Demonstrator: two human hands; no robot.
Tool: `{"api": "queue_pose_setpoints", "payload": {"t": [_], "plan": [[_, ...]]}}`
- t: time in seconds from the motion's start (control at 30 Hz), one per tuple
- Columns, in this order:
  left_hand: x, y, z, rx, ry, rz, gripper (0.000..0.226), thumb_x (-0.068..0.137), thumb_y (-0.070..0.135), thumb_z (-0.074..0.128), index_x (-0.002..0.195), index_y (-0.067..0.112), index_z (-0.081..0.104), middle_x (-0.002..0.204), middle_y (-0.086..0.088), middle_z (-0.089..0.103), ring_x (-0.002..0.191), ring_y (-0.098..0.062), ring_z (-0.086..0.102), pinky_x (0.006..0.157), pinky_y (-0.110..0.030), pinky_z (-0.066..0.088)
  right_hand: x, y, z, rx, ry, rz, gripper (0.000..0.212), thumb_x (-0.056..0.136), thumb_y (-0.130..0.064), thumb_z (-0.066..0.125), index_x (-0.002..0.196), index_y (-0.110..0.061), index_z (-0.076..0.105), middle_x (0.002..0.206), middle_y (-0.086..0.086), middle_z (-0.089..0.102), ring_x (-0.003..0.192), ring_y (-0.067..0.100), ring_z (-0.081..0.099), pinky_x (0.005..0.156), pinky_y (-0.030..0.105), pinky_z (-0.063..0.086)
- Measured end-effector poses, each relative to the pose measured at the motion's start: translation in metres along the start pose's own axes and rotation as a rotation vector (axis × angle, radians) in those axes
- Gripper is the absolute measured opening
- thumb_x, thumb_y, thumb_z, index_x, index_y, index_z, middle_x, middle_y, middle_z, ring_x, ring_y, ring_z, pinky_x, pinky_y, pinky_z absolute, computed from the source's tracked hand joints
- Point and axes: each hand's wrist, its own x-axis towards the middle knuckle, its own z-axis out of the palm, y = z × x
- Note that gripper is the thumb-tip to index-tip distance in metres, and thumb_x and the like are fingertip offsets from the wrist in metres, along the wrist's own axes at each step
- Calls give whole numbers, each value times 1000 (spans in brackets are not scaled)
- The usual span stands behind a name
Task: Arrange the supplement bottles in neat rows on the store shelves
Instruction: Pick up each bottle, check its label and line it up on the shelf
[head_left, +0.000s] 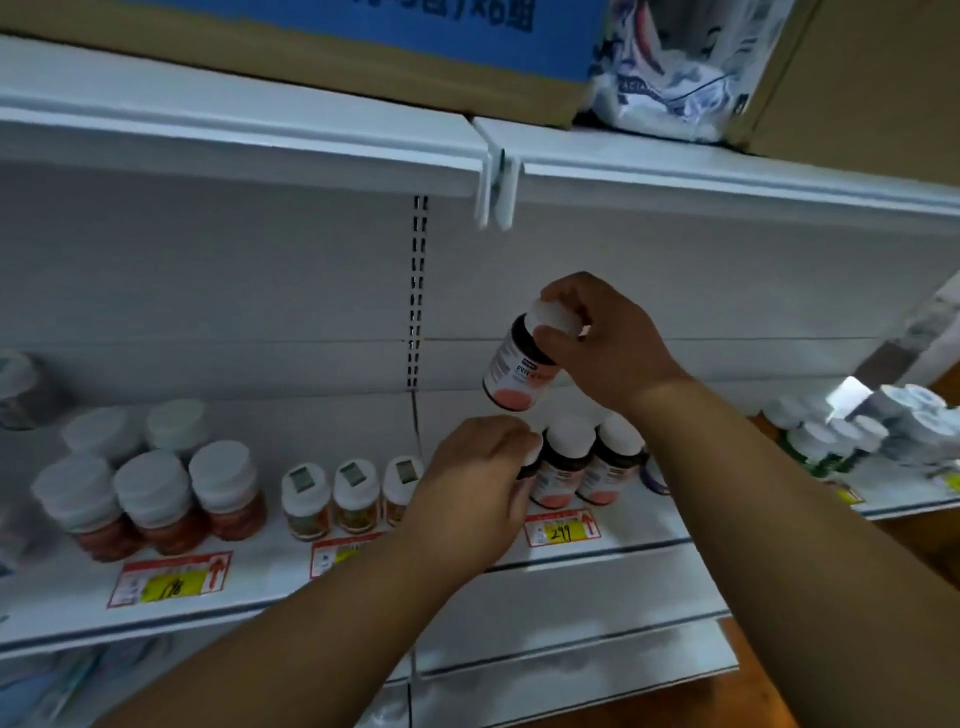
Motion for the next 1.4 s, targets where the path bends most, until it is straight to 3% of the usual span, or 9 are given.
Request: {"api": "queue_pose_setpoints", "payload": {"t": [0.13,0.33,0.4,0.5,0.77,0.9,1.03,1.23,1.4], "plan": [[7,-14,23,68,-62,70,30,75,7,72,104,4,70,106,-13,66,91,-34,60,78,-42,51,13,27,16,12,-175,-11,26,83,-20,66,105,-30,56,99,-22,56,88,-12,53,69,1,38],[9,-20,33,69,-11,104,19,78,5,64,94,0,73,95,-16,69,82,-33,64,71,-40,54,24,61,42,-45,-470,-9,32,84,-21,69,114,-28,59,107,-19,55,100,3,51,74,4,35],[10,-19,32,74,-19,91,21,83,10,58,91,0,74,92,-16,70,79,-33,66,71,-40,55,26,70,51,-66,-570,-17,34,83,-23,71,115,-27,59,112,-13,56,104,6,51,78,12,38],[10,-16,30,77,-41,70,16,75,4,70,89,0,74,91,-16,71,78,-32,66,72,-38,55,29,79,58,-54,-642,-10,33,83,-27,72,114,-27,59,114,-9,57,105,9,53,84,20,41],[14,1,24,86,-12,10,25,69,-9,75,92,-1,75,94,-17,72,80,-35,67,70,-42,56,23,85,61,-24,-623,-62,33,89,-33,65,121,-26,57,119,-6,57,105,9,52,78,16,38],[9,12,15,104,46,-134,32,70,-6,73,101,1,72,103,-16,69,92,-36,64,81,-40,53,16,73,60,-21,-440,-149,32,95,-33,55,126,-23,55,123,-3,52,106,5,44,82,13,30],[-10,13,-17,135,153,-296,33,69,0,73,101,9,72,99,-9,68,93,-27,62,85,-32,46,4,31,65,75,-347,-276,22,95,-25,57,117,-20,61,113,-6,54,100,-2,43,77,-3,25],[-57,-23,-89,180,316,-523,28,75,8,70,103,13,71,101,-6,67,97,-21,59,87,-26,43,-13,-52,109,120,-452,-347,12,94,-35,56,106,-34,59,97,-23,49,90,-26,41,72,-5,29],[-106,-80,-163,209,331,-663,28,74,14,63,101,15,71,101,-3,66,97,-21,59,85,-27,44,-16,-121,176,99,-475,-358,9,94,-31,56,97,-39,57,96,-19,55,84,-20,46,70,0,33]]}}
